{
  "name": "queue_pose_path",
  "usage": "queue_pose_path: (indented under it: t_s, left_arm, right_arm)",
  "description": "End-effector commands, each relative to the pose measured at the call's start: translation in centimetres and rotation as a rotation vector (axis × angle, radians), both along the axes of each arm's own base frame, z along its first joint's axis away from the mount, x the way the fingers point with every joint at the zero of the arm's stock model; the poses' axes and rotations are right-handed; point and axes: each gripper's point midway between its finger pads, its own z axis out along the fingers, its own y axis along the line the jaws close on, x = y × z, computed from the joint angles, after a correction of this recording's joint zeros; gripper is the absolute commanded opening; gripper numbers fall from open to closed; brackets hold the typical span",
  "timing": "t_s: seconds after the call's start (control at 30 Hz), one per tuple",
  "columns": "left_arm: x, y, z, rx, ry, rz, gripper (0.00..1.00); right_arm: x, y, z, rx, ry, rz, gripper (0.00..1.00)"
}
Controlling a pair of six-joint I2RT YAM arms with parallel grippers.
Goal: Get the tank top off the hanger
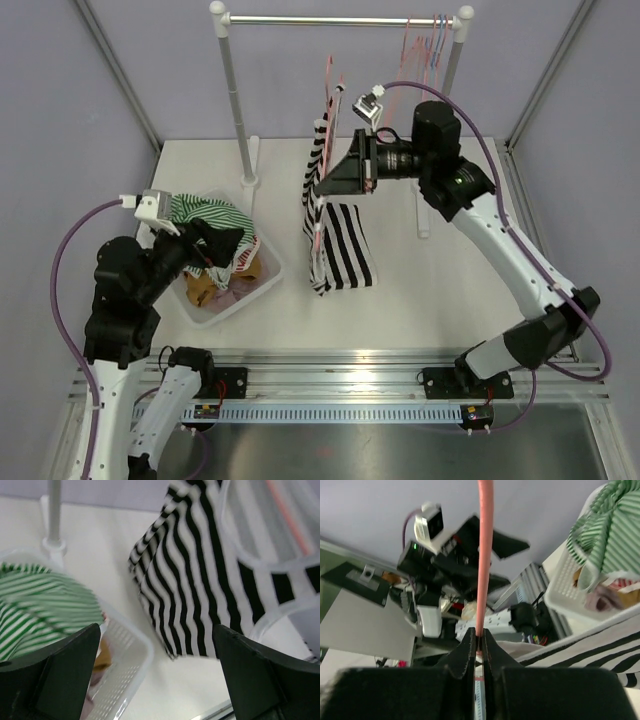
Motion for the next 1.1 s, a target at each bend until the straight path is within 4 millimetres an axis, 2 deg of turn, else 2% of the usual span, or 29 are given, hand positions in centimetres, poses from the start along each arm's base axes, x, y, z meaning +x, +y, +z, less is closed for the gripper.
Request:
queue_pose_path:
  t_s: [0.0, 0.03, 0.07, 0.1, 0.13, 0.17, 0.2, 0.23, 0.3, 0.33, 0.5, 0.6, 0.63, 0.8, 0.9, 1.07]
  left_arm:
    - [-1.2, -3.9, 8.3, -0.073, -0.241, -0.249, 0.99]
    - [-0.5, -4.6, 8.7, -0.082, -0.238, -0.287, 0.99]
    - [-0.7, -5.3, 9.4, -0.090, -0.255, -0.339, 0.99]
    - [-0.6, -5.8, 11.2, -0.103, -0.304, -0.361, 0.99]
    - [0.1, -6.8, 11.3, -0.110, -0.289, -0.400, 0.99]
    - [0.6, -7.4, 11.8, -0.104, -0.302, -0.421, 0.99]
    - [0.4, -8.0, 13.3, -0.101, -0.333, -0.439, 0.99]
    - [0.9, -10.0, 12.8, -0.096, -0.308, -0.497, 0.99]
    - [1.5, -11.3, 14.0, -0.054, -0.362, -0.500, 0.99]
    - [1.8, -13.1, 13.5, -0.048, -0.349, -0.537, 0.99]
    - [2.4, -16.7, 14.3, -0.050, -0.406, -0.610, 0.99]
    - [2.6, -18.5, 13.8, -0.029, -0.427, -0.619, 0.99]
    - [3.6, -18.4, 13.5, -0.008, -0.429, -0.567, 0.99]
    - [6.1, -19.0, 12.2, 0.027, -0.423, -0.480, 0.98]
    - [7.3, -19.5, 11.7, 0.047, -0.413, -0.463, 0.91]
    - [8.8, -20.2, 11.2, 0.072, -0.400, -0.443, 0.71]
  right_arm:
    - [-6.8, -2.8, 1.5, 0.053, -0.119, 0.176, 0.00]
    - [-7.8, -3.3, 1.1, 0.050, -0.114, 0.194, 0.00]
    - [-9.3, -4.2, 0.5, 0.048, -0.111, 0.208, 0.00]
    - [-10.2, -4.7, 0.1, 0.046, -0.111, 0.225, 0.00]
    - [-11.8, -5.6, 0.4, 0.059, -0.137, 0.239, 0.00]
    - [-12.3, -5.8, -0.7, 0.049, -0.112, 0.255, 0.00]
    - [-13.3, -6.4, -1.0, 0.048, -0.111, 0.281, 0.00]
    - [-14.4, -7.0, -0.8, 0.055, -0.130, 0.290, 0.00]
    - [-15.6, -7.6, -1.6, 0.052, -0.113, 0.328, 0.00]
    - [-16.4, -8.1, -1.6, 0.057, -0.126, 0.338, 0.00]
    - [-17.8, -8.9, -3.1, 0.044, -0.100, 0.369, 0.00]
    - [-18.5, -9.3, -3.0, 0.050, -0.105, 0.393, 0.00]
    - [-18.7, -9.4, -3.0, 0.051, -0.104, 0.395, 0.00]
    - [-19.4, -9.8, -2.5, 0.053, -0.098, 0.402, 0.00]
    - [-19.7, -10.0, -2.4, 0.055, -0.100, 0.403, 0.00]
    - [-19.7, -10.0, -2.3, 0.057, -0.100, 0.406, 0.00]
